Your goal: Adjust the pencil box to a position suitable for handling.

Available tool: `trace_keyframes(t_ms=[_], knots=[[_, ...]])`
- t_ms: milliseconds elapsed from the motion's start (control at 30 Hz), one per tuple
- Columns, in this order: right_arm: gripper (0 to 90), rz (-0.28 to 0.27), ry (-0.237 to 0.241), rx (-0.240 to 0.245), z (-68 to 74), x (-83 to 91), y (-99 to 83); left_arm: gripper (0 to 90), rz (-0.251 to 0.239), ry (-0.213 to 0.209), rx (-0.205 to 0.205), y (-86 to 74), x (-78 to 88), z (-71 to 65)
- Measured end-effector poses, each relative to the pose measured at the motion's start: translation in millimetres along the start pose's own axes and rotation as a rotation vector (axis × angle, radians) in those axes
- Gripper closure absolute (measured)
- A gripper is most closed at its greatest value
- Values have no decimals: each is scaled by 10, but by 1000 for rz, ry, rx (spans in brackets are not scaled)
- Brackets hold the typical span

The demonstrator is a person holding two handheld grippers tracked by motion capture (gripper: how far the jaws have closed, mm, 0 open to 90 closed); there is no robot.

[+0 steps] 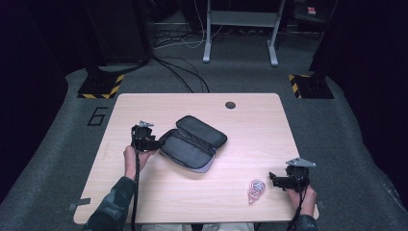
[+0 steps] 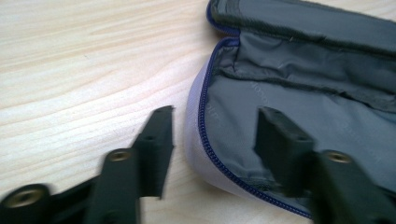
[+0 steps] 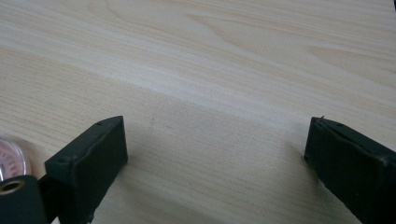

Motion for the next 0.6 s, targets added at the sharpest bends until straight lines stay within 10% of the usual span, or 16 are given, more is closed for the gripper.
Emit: trace_keyframes(t_ms=[300,600], knots=[[53,-1,-1,0,1,0,0,749,27,12,7,-66,-63,-27],[53,0,-1,4,0,0,-1,767,20,-14,14,-134,-14,-60]])
Point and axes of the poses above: each handheld gripper's, and its own axes: x roughly backward along the jaws, y roughly out of its top, z roughly to its left, the point moved 2 cm from there along -x, roughly forward along the jaws, and after that the axes turned 1 degree about z, right-handed, at the moved point
